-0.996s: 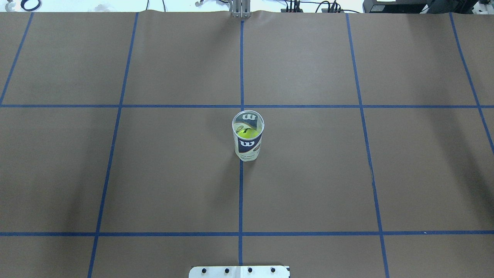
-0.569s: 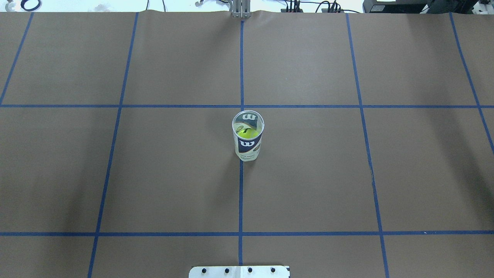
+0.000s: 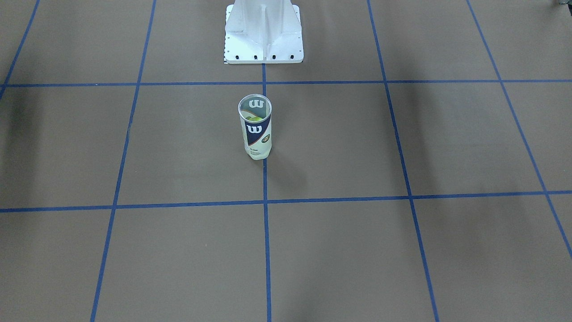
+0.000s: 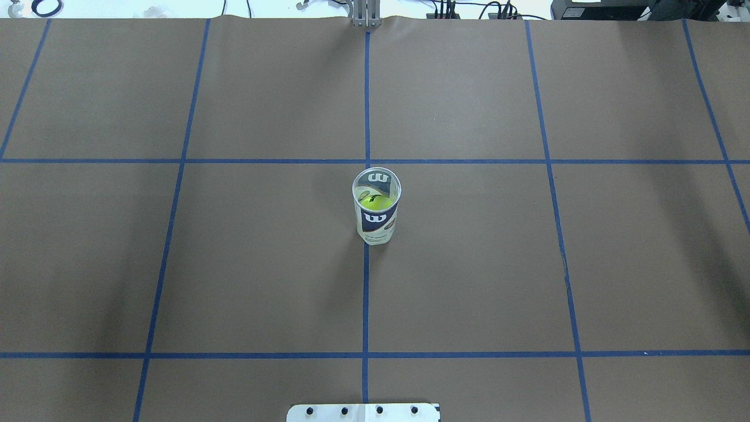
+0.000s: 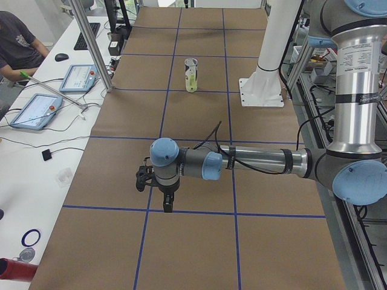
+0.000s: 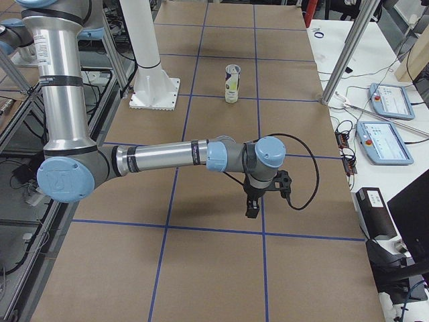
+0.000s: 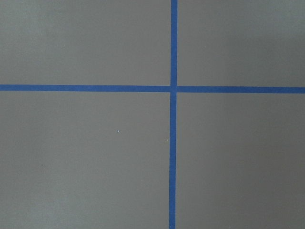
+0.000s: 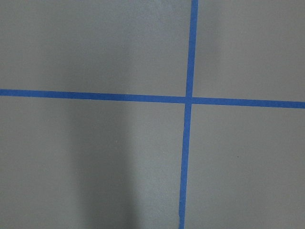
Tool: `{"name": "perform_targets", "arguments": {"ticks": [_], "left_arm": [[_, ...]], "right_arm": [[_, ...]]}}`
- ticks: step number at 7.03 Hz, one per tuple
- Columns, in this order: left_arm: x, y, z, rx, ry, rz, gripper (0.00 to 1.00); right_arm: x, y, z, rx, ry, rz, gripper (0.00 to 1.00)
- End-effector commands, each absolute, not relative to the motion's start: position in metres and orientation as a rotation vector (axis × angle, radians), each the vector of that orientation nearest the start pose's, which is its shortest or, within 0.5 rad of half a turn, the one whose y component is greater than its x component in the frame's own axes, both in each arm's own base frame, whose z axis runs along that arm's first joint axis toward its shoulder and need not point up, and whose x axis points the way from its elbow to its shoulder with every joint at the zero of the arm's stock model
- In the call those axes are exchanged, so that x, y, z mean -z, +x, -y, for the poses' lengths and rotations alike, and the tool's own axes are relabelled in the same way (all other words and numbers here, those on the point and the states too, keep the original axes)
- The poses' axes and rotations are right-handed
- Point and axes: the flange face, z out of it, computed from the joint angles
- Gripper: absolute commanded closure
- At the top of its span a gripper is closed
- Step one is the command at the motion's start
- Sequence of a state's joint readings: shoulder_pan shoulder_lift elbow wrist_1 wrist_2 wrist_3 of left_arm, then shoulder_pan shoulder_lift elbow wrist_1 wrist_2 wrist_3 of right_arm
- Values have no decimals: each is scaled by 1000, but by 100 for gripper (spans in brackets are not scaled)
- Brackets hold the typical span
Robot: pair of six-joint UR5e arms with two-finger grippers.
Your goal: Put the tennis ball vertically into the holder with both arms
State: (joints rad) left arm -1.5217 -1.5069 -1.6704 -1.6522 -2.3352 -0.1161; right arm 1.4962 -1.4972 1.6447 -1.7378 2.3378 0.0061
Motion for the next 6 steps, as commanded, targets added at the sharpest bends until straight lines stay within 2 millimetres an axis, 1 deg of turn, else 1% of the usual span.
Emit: {"name": "perform_targets", "arguments": {"ticks": [1,2,3,5,6], "left_arm": [[-641,-42,475,-31,101,-764,0],[-650,-42,473,-66,100,-769,0],[-649,-42,473,-63,97,-771,0],[-655,-42,472,-59,83,-770,0],[-653,-42,472,-58,83,-770,0]], "right_arm": [[-602,25,522,59,-49,764,1],[-603,25,522,58,-50,764,1],[-603,25,521,59,-49,764,1],[-602,25,521,59,-50,766,1],[-602,25,521,59,-49,766,1]]}}
